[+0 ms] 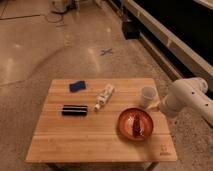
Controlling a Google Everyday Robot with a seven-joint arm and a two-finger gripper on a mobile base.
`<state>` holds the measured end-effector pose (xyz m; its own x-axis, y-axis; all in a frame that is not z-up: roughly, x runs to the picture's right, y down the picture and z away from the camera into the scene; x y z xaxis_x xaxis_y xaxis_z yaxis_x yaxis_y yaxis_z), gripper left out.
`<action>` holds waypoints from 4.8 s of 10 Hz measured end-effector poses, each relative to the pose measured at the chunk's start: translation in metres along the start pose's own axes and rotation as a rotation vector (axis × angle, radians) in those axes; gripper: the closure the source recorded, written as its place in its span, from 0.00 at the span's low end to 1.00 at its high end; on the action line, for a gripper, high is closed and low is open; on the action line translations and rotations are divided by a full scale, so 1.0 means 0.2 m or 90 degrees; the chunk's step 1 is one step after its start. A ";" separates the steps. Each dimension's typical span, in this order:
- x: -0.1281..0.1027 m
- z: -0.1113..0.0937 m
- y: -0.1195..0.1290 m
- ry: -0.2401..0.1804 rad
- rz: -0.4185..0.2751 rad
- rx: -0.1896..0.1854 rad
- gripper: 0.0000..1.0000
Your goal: Push the ceramic bowl across the table
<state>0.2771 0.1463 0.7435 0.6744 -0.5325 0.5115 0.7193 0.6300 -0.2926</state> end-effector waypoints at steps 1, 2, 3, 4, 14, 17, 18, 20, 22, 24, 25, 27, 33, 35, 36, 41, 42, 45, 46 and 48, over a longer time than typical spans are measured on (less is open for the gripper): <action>0.00 0.00 0.00 0.000 0.000 0.000 0.20; 0.00 0.00 0.00 0.000 0.000 0.000 0.20; 0.00 0.00 0.00 0.000 0.000 0.000 0.20; 0.00 0.00 0.00 0.000 0.000 0.000 0.20; 0.00 0.00 0.00 0.000 0.000 0.000 0.20; 0.00 0.00 0.00 0.000 0.000 0.000 0.20; 0.00 0.00 0.00 0.000 0.000 0.000 0.20; 0.00 0.00 0.00 0.000 0.000 0.000 0.20; 0.00 0.00 0.00 0.000 0.000 0.000 0.20; -0.01 0.02 0.01 -0.001 -0.009 -0.003 0.20; -0.03 0.06 0.03 -0.005 -0.022 -0.006 0.20; -0.07 0.15 0.07 -0.017 -0.046 -0.015 0.20; -0.21 0.38 0.01 -0.063 -0.107 0.013 0.20; -0.25 0.44 -0.04 -0.074 -0.126 0.025 0.20; -0.26 0.46 -0.06 -0.079 -0.133 0.030 0.20; -0.19 0.52 -0.19 -0.067 -0.180 0.045 0.20; -0.17 0.52 -0.23 -0.063 -0.189 0.049 0.20; -0.18 0.52 -0.29 -0.063 -0.208 0.059 0.20; -0.20 0.53 -0.31 -0.069 -0.215 0.066 0.20; -0.24 0.53 -0.35 -0.076 -0.223 0.074 0.20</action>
<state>0.1775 0.1881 0.8259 0.3616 -0.6617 0.6568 0.8746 0.4847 0.0068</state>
